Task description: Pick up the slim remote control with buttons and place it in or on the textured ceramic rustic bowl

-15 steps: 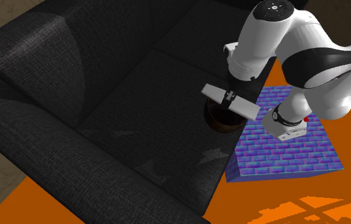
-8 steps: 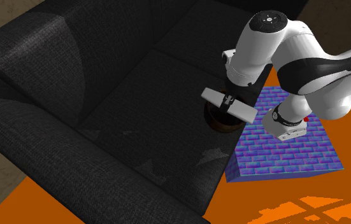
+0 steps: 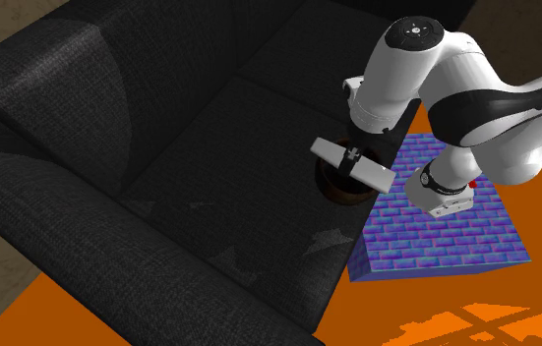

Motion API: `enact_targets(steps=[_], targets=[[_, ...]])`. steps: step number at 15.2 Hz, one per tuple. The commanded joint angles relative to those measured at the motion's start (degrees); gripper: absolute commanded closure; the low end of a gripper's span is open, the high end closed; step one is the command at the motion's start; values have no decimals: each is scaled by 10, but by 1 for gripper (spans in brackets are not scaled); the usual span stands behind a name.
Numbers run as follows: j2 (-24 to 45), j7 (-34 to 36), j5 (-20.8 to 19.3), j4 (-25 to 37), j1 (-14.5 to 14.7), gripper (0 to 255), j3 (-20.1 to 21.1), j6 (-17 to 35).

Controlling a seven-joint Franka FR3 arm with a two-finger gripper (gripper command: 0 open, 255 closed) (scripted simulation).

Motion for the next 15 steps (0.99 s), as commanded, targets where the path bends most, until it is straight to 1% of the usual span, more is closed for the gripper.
enact_targets(steps=[1, 3, 7, 15], targets=[[0, 0, 0, 0, 0, 0, 0, 0], [0, 0, 0, 0, 0, 0, 0, 0], [-11, 0, -2, 66, -1, 0, -3, -77], [-11, 0, -2, 66, -1, 0, -3, -77]])
